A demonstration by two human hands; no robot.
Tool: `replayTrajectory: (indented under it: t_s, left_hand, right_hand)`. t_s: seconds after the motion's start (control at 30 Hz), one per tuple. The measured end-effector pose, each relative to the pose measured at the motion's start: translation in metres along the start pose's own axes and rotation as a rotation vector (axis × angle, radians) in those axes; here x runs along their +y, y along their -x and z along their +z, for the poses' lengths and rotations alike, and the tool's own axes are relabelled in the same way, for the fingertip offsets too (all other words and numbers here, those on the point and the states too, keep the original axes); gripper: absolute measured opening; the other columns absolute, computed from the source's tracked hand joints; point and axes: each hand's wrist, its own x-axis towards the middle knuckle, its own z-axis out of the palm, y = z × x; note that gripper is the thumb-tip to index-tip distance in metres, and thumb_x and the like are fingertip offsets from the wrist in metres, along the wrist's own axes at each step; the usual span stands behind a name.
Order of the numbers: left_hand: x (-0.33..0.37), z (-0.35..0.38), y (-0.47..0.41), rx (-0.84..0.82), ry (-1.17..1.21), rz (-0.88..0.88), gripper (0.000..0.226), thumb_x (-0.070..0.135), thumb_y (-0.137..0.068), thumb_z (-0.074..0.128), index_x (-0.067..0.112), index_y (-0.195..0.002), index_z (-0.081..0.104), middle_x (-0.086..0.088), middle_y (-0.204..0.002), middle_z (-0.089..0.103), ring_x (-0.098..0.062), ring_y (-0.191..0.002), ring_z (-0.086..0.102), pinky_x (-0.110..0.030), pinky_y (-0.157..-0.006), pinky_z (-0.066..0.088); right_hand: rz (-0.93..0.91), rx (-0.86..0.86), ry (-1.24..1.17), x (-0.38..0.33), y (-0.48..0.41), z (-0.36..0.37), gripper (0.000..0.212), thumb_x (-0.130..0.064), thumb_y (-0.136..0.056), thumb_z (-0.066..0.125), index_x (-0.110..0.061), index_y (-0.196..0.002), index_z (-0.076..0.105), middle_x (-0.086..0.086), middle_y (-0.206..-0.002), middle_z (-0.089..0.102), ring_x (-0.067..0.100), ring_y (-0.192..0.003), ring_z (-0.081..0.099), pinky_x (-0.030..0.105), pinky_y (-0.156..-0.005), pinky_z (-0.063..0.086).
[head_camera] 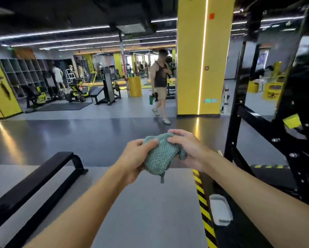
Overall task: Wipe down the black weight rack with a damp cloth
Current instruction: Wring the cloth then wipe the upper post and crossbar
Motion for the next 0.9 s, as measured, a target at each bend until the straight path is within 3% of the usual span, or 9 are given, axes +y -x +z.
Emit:
replayTrajectory:
  t_s: [0.13,0.2,0.3,0.4,0.53,0.63,0.77,0.83,0.9]
  left_hand:
    - [0.014,-0.050,-0.139,0.050,0.085,0.041,0.024,0.023,-0.095,0.065,0.000,-0.105,0.063,-0.021,-0.101,0.072,-0.030,-0.086,0.070,-0.049,-0.082,0.057]
    - [0.019,-0.074,-0.213,0.026,0.116,0.083,0.021,0.020,-0.094,0.066,0.000,-0.100,0.060,-0.019,-0.091,0.071,-0.028,-0.080,0.068,-0.045,-0.080,0.055]
    - [0.033,-0.105,-0.328,-0.103,0.061,0.087,0.031,0.026,-0.085,0.072,0.002,-0.099,0.060,-0.021,-0.095,0.064,-0.029,-0.084,0.062,-0.045,-0.080,0.048]
    - [0.054,-0.114,-0.443,-0.293,0.016,0.046,0.024,0.017,-0.089,0.072,-0.002,-0.103,0.066,-0.018,-0.105,0.072,-0.033,-0.093,0.069,-0.042,-0.085,0.055]
    - [0.080,-0.076,-0.579,-0.478,-0.060,0.009,0.030,0.024,-0.089,0.072,0.003,-0.110,0.071,-0.018,-0.108,0.074,-0.037,-0.104,0.070,-0.052,-0.100,0.051]
    - [0.084,-0.030,-0.670,-0.511,0.024,-0.013,0.022,0.019,-0.100,0.058,0.003,-0.111,0.068,-0.018,-0.106,0.073,-0.031,-0.092,0.071,-0.044,-0.084,0.057]
    - [0.079,0.036,-0.793,-0.561,0.111,-0.100,0.025,0.016,-0.105,0.047,-0.001,-0.112,0.062,-0.020,-0.111,0.071,-0.032,-0.094,0.069,-0.046,-0.081,0.056]
    - [0.079,0.064,-0.851,-0.629,0.135,-0.189,0.023,0.017,-0.105,0.046,0.001,-0.107,0.062,-0.018,-0.107,0.069,-0.028,-0.088,0.067,-0.040,-0.077,0.054]
    - [0.086,0.089,-0.909,-0.737,0.092,-0.280,0.021,0.020,-0.104,0.048,0.004,-0.106,0.063,-0.016,-0.104,0.070,-0.026,-0.086,0.065,-0.038,-0.078,0.053]
  right_hand:
    - [-0.051,0.046,0.076,-0.008,-0.132,0.024,0.031,0.001,-0.091,0.063,-0.008,-0.121,0.059,0.014,-0.114,0.064,0.018,-0.075,0.065,0.029,-0.054,0.051]
    - [-0.106,0.093,0.120,-0.011,-0.206,0.035,0.028,0.001,-0.091,0.063,-0.009,-0.117,0.059,0.017,-0.118,0.061,0.018,-0.077,0.064,0.026,-0.048,0.048]
    - [-0.172,0.187,0.125,-0.022,-0.316,0.045,0.025,-0.002,-0.093,0.061,-0.010,-0.116,0.059,0.015,-0.112,0.060,0.018,-0.079,0.061,0.022,-0.045,0.047]
    - [-0.207,0.270,0.200,-0.043,-0.406,0.044,0.016,-0.010,-0.096,0.059,-0.015,-0.111,0.061,0.008,-0.099,0.064,0.015,-0.074,0.059,0.025,-0.049,0.045]
    - [-0.255,0.462,0.277,-0.080,-0.507,0.009,0.009,-0.014,-0.096,0.059,-0.021,-0.103,0.062,0.010,-0.096,0.063,0.023,-0.080,0.056,0.031,-0.057,0.037]
    - [-0.302,0.596,0.306,-0.105,-0.576,-0.033,0.011,-0.014,-0.095,0.061,-0.023,-0.101,0.060,0.012,-0.099,0.060,0.026,-0.086,0.051,0.035,-0.060,0.032]
    - [-0.359,0.718,0.335,-0.122,-0.678,-0.105,0.015,-0.013,-0.095,0.061,-0.021,-0.108,0.061,0.011,-0.099,0.060,0.026,-0.086,0.051,0.036,-0.062,0.033]
    - [-0.389,0.768,0.330,-0.132,-0.731,-0.142,0.017,-0.012,-0.093,0.061,-0.020,-0.109,0.063,0.013,-0.102,0.061,0.026,-0.087,0.054,0.038,-0.072,0.035]
    - [-0.406,0.825,0.307,-0.149,-0.785,-0.175,0.015,-0.011,-0.093,0.061,-0.018,-0.107,0.063,0.012,-0.100,0.061,0.026,-0.086,0.055,0.039,-0.071,0.036]
